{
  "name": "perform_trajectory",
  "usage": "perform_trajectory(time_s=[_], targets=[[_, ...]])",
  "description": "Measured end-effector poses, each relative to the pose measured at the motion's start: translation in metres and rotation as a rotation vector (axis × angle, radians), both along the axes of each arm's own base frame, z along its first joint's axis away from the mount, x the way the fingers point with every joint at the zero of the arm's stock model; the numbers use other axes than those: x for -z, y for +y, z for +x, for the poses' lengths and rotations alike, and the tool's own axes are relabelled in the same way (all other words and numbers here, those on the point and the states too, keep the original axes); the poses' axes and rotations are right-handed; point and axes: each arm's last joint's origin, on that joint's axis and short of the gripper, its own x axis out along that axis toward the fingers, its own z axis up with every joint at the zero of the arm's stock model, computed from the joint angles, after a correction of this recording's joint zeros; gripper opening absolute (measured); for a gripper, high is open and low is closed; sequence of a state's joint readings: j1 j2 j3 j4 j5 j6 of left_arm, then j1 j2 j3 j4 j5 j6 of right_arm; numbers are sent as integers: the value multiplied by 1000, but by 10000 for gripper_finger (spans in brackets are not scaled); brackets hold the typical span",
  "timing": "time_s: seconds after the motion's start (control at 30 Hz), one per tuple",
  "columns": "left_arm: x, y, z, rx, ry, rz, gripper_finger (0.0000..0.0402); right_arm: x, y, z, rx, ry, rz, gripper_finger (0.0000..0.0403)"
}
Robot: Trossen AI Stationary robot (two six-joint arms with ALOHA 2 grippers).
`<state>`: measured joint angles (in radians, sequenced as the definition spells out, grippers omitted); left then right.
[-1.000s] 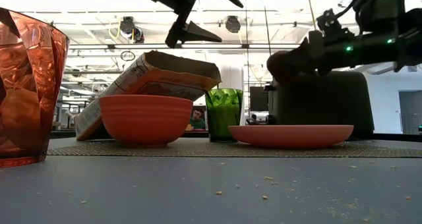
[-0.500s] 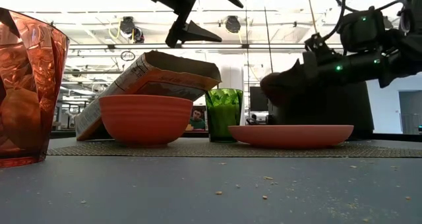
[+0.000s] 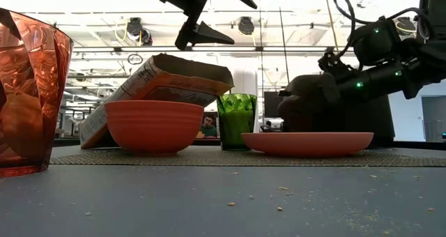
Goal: Arrange a breakfast setting
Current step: Put the apple on the placemat above the pink plate
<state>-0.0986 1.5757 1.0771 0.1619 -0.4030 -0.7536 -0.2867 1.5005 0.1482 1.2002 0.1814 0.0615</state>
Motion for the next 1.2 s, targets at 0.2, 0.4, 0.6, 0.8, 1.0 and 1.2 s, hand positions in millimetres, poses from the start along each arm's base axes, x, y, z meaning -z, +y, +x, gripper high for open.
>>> perform_trajectory(time_s=[0.2,0.4,0.6,0.8,1.0,1.2], targets=[[0,0,0,0,0,0,365,8,1,-2,0,83,22,247],[0,0,0,0,0,-1,365,12,1,-4,3,131,35,247],[0,0,0,0,0,-1,365,13,1,-4,3,138,38,263],[0,0,0,0,-1,-2,365,13,1,-4,2,139,38,277],[0,0,0,0,-1,-2,365,13,1,-4,1,139,38,278],[0,0,0,0,-1,-2,365,13,1,-4,-11,161,0,280]])
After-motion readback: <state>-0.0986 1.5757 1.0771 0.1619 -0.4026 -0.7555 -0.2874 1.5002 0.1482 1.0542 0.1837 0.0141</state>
